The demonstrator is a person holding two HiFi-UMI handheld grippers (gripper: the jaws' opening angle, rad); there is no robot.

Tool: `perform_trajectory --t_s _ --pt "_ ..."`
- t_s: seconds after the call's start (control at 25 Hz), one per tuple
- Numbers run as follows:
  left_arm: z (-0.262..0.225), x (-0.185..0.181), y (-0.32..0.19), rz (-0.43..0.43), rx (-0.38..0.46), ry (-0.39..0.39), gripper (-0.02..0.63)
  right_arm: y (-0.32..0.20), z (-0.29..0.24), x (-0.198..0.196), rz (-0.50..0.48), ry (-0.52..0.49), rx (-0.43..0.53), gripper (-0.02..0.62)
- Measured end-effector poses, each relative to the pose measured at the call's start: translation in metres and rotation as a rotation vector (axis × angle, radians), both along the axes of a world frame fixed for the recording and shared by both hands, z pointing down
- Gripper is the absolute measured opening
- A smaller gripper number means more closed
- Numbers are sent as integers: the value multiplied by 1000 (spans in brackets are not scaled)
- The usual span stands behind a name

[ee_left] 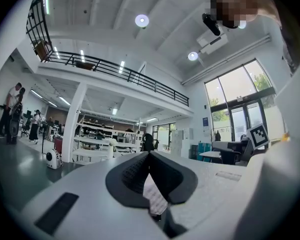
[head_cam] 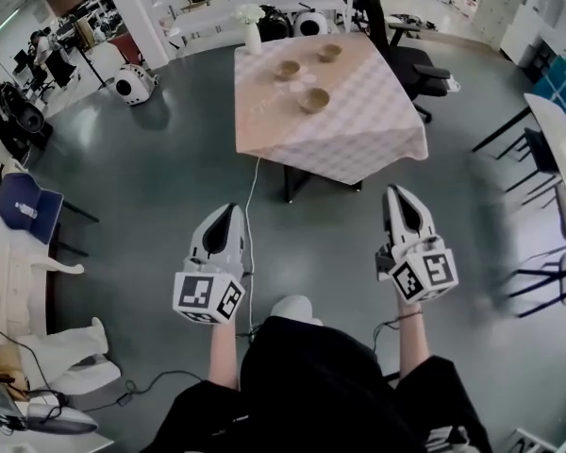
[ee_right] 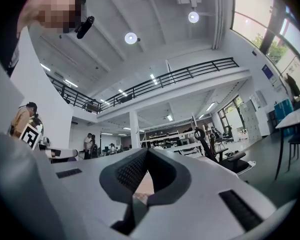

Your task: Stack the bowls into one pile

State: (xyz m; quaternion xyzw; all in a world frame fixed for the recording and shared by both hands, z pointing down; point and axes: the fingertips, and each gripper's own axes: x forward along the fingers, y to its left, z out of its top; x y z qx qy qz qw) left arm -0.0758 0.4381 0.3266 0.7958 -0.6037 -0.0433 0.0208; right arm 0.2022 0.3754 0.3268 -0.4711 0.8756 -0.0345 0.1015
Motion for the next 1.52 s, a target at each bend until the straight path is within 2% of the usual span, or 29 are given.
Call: perform_trajectory --t_s 0.32,0.8,1.04,1.32,1.52 --pt "22 -8 -60 8 -31 37 -3 -65 14 -15 2 7 -20 -9" --pt "43 -36 -218 52 -89 94 -3 -216 24 -64 -4 34 -78 -9" --pt "55 -51 -280 60 -143 110 -3 -271 38 -85 1 48 -113 -9" --pt "72 -54 -329 98 -198 125 -3 -318 53 -94 31 52 -141 -9" --pt "89 -46 -351 112 -239 138 -3 -343 64 -100 16 49 -182 -9"
